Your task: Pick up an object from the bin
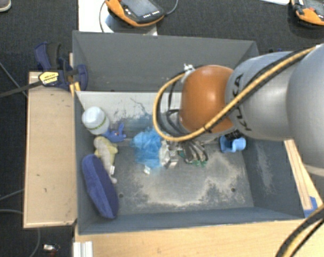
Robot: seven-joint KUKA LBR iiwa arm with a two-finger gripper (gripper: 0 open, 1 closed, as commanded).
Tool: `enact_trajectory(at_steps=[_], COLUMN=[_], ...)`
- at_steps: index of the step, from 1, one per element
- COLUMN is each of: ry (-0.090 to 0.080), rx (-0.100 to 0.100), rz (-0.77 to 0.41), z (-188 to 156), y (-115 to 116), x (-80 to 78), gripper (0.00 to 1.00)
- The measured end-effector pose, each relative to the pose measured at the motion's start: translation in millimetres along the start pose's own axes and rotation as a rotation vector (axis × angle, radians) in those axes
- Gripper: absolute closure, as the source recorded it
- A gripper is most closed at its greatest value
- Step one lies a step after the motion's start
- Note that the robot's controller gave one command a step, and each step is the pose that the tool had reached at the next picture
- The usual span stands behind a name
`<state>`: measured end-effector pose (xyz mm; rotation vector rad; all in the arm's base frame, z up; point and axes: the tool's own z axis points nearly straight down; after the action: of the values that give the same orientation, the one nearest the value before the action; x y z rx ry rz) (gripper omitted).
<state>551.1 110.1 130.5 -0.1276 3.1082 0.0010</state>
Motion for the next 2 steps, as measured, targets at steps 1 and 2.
enact_trajectory(at_steps=[1,2], ry=[-0.006,-0.006], rx=[0.001,0.000], rz=[-0.068,-0.372], z=[7.7,31.6], y=[4.6,71.3], x=[-7.5,-10.4], gripper=[1.00,1.00])
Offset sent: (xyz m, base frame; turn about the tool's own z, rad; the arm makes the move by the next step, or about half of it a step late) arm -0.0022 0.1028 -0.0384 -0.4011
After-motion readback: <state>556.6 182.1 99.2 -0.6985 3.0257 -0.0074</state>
